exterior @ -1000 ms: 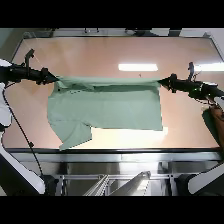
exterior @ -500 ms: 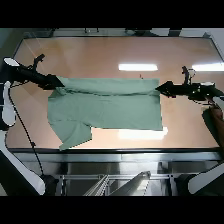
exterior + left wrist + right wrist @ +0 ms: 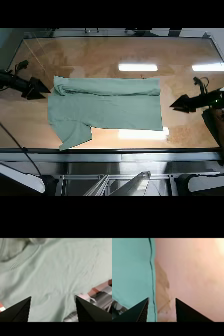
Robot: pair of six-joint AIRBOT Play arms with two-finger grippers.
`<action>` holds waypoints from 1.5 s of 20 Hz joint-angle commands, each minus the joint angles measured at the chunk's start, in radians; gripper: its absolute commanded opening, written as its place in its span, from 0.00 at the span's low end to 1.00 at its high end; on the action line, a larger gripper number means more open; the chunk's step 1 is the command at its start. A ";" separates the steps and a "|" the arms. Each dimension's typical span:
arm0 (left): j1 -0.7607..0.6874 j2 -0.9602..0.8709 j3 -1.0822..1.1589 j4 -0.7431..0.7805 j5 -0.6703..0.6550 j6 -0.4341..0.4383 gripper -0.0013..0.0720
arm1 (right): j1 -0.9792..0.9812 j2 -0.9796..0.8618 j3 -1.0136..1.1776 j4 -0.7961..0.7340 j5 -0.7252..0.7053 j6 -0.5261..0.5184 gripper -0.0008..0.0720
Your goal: Fold the shirts.
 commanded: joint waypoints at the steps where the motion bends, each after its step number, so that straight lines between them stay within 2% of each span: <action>1: 0.062 0.252 -0.403 0.006 0.026 -0.014 0.82 | 0.023 0.046 -0.224 0.011 -0.109 -0.043 0.53; 2: 0.080 0.333 -0.532 0.016 0.049 -0.016 0.82 | 0.045 0.036 -0.256 0.059 -0.133 -0.068 0.53; 3: 0.090 0.402 -0.639 0.042 0.080 -0.036 0.82 | 0.072 0.026 -0.272 0.114 -0.141 -0.095 0.47; 6: 0.087 0.560 -0.907 0.137 0.137 -0.144 0.82 | 0.167 0.018 -0.271 0.256 -0.169 -0.110 0.48; 8: 0.055 0.620 -1.020 0.135 0.213 -0.144 0.82 | 0.215 0.018 -0.269 0.301 -0.190 -0.114 0.48; 10: -0.008 0.660 -1.089 0.132 0.344 -0.144 0.82 | 0.237 0.018 -0.265 0.327 -0.187 -0.121 0.48; 14: -0.146 0.641 -1.091 0.134 0.557 -0.183 0.82 | 0.238 0.018 -0.265 0.334 -0.147 -0.125 0.48; 20: -0.241 0.398 -0.882 0.126 0.596 -0.197 0.81 | 0.238 0.018 -0.265 0.335 -0.085 -0.124 0.48; 21: -0.257 0.363 -0.848 0.127 0.583 -0.195 0.69 | 0.238 0.018 -0.265 0.335 -0.085 -0.124 0.47; 22: -0.272 0.335 -0.816 0.127 0.566 -0.181 0.53 | 0.237 0.018 -0.265 0.335 -0.083 -0.125 0.33; 23: -0.285 0.311 -0.783 0.127 0.539 -0.173 0.32 | 0.237 0.018 -0.265 0.335 -0.080 -0.125 0.15; 24: -0.294 0.298 -0.754 0.126 0.504 -0.158 0.10 | 0.236 0.018 -0.265 0.335 -0.079 -0.124 0.12; 25: -0.301 0.298 -0.732 0.128 0.467 -0.148 0.05 | 0.229 0.019 -0.265 0.334 -0.065 -0.130 0.04; 27: -0.300 0.336 -0.713 0.174 0.391 -0.143 0.05 | 0.189 0.036 -0.265 0.303 -0.035 -0.138 0.03; 30: -0.253 0.431 -0.729 0.364 0.249 -0.171 0.05 | 0.061 0.081 -0.265 0.202 -0.023 -0.082 0.03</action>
